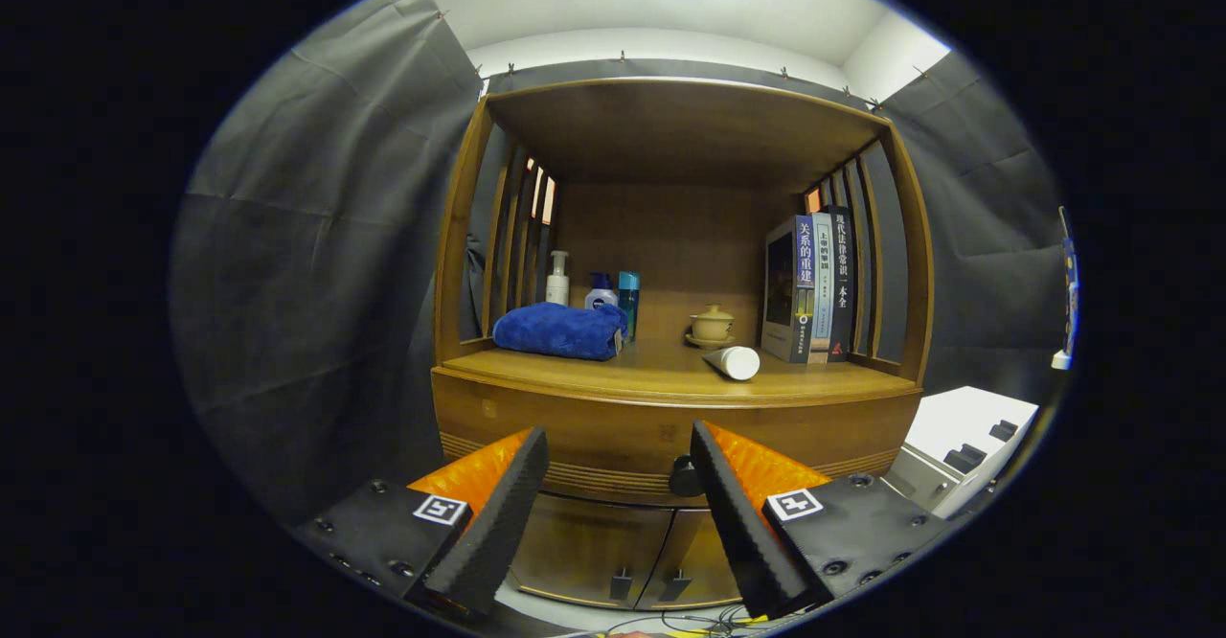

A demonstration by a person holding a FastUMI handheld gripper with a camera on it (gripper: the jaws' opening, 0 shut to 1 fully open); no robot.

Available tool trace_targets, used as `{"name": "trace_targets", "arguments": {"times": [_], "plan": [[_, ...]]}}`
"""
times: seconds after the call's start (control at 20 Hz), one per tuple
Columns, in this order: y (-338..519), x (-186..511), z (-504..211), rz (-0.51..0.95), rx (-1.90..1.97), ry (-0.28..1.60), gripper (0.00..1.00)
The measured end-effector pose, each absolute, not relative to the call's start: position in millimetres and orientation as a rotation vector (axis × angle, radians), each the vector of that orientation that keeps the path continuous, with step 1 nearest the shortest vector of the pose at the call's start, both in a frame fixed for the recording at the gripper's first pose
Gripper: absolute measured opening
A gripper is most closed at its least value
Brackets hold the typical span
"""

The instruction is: Pull open the drawer, take out the items inside it, and place them on the countertop above the cabinet.

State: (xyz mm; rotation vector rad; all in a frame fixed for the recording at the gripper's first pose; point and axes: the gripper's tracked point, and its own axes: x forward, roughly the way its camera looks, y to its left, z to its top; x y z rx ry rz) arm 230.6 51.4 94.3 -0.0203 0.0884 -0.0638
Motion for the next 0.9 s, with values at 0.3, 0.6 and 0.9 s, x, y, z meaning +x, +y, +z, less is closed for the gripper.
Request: {"name": "trace_targets", "arguments": {"times": [0.3,0.6,0.9], "plan": [[50.8,230.7,92.8,-0.064,-0.017,0.096,0.98],[51.2,229.9,94.6,-0.062,-0.019,0.092,0.98],[51.5,230.1,94.6,-0.062,-0.018,0.090,0.98]]}}
